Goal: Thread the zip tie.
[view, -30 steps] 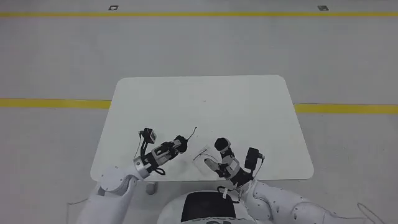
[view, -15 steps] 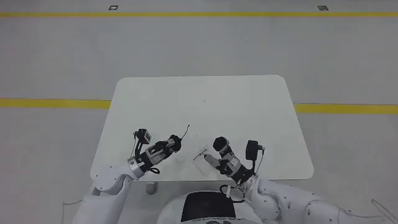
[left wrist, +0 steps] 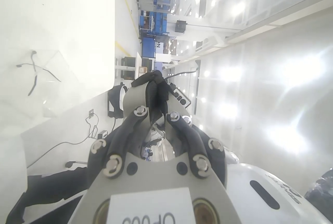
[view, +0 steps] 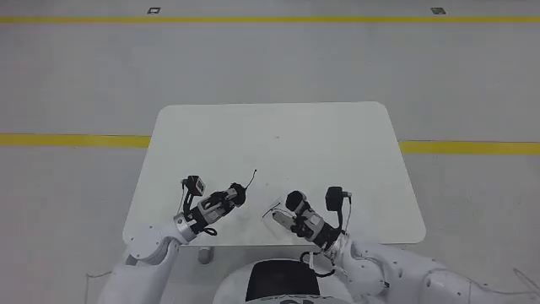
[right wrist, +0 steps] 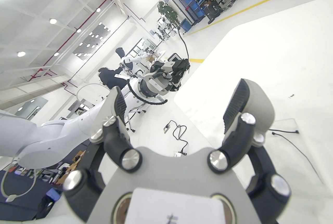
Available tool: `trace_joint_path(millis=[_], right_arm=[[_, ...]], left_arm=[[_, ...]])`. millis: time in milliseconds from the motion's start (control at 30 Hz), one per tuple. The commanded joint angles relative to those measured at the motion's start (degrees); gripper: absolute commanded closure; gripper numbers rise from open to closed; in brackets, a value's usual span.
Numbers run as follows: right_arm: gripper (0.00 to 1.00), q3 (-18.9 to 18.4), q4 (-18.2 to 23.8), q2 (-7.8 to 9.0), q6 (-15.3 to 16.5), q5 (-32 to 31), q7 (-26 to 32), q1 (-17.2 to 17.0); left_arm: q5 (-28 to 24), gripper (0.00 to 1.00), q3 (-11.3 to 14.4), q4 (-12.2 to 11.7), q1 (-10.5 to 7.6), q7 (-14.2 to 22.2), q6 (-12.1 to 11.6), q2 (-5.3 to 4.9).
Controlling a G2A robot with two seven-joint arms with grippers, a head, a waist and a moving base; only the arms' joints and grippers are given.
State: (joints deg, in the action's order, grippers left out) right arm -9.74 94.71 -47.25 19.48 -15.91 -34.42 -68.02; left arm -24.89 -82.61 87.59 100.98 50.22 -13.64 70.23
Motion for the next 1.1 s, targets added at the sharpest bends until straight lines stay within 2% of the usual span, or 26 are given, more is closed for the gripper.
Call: trace_joint_path(millis=[0, 1067], right_arm=[[0.00, 0.0, 0.0, 0.18, 0.0, 0.5, 0.4, 0.1], [0.00, 0.0, 5.4, 2.53, 0.0, 9.7, 14.1, 1.8]], left_arm=[[0.0, 1.00, 0.0, 0.0, 0.00, 0.0, 0.0, 0.00], [0.0, 1.00, 0.0, 0.0, 0.00, 0.0, 0.0, 0.00]])
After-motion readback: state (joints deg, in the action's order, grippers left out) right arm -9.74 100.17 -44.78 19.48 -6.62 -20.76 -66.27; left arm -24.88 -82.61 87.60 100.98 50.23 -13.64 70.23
